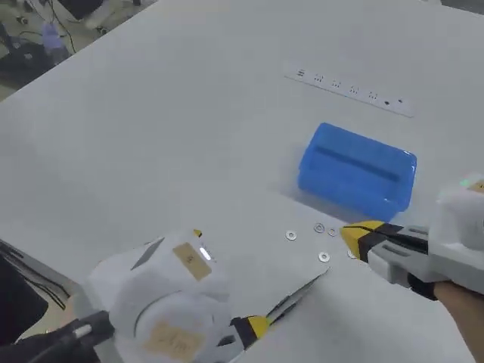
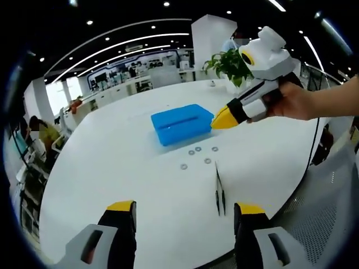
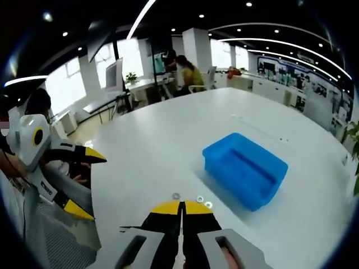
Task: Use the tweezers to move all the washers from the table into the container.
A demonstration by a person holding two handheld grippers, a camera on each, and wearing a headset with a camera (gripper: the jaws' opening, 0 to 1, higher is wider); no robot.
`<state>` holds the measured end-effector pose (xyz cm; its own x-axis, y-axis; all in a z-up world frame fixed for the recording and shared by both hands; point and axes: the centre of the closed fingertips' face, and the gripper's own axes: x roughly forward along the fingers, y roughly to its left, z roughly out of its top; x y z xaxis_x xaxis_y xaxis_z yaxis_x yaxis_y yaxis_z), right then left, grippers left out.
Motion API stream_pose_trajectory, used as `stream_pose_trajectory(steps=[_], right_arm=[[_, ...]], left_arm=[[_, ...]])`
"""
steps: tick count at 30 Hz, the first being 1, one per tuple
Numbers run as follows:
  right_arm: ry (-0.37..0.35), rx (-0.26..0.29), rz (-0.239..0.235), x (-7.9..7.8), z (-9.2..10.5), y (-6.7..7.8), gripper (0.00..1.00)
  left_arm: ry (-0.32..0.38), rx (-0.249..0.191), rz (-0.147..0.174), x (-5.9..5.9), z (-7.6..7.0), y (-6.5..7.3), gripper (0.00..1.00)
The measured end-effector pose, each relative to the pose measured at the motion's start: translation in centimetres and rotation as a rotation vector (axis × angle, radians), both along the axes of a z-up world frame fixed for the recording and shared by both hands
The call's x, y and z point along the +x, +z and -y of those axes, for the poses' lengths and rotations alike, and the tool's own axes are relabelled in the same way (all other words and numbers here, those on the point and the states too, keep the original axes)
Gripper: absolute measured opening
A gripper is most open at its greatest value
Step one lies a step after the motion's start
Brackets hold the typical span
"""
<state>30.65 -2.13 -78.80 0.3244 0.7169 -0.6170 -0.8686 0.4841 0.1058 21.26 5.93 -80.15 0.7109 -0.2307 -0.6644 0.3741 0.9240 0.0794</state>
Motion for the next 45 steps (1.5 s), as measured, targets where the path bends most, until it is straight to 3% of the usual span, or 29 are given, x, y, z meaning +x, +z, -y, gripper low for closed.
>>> stream_pose_trajectory(steps=[4, 7, 9, 11, 15, 17, 25, 31, 34, 39, 45], right_arm=[[-0.068, 0.028, 0.010, 0.0, 2.0, 1.0, 0.00], [-0.114, 0.044, 0.011, -0.2, 3.3, 1.5, 0.00], [-0.142, 0.052, 0.016, -0.6, 4.1, 1.8, 0.00], [-0.171, 0.063, 0.014, -0.8, 4.8, 1.9, 0.00], [-0.219, 0.083, 0.002, -2.0, 6.3, 2.2, 0.00], [-0.236, 0.071, 0.008, -2.6, 7.0, 1.9, 0.00], [-0.318, 0.063, -0.012, -4.5, 10.0, 1.5, 0.00], [-0.355, 0.056, -0.039, -5.7, 11.3, 0.8, 0.00], [-0.360, 0.046, -0.042, -6.2, 11.6, 0.7, 0.00], [-0.396, 0.059, -0.038, -6.2, 12.2, 1.3, 0.00], [-0.416, 0.061, -0.019, -6.1, 13.0, 2.0, 0.00]], left_arm=[[-0.033, 0.007, -0.037, 1.0, 0.9, 0.3, 0.60], [-0.059, -0.001, -0.044, 1.5, 1.7, 0.3, 0.53], [-0.087, -0.003, -0.080, 1.9, 2.6, 0.0, 0.47], [-0.100, -0.006, -0.089, 2.3, 3.2, 0.0, 0.43], [-0.165, -0.043, -0.124, 3.4, 5.4, -0.3, 0.38], [-0.179, -0.042, -0.133, 4.2, 6.2, -0.7, 0.31], [-0.242, -0.036, -0.176, 6.6, 8.6, -3.2, 0.19], [-0.257, -0.024, -0.212, 7.5, 9.2, -5.2, 0.13], [-0.262, 0.015, -0.230, 7.7, 9.1, -6.5, 0.12], [-0.294, 0.046, -0.260, 7.3, 9.5, -7.8, 0.10], [-0.315, 0.084, -0.241, 7.9, 9.3, -7.7, 0.02]])
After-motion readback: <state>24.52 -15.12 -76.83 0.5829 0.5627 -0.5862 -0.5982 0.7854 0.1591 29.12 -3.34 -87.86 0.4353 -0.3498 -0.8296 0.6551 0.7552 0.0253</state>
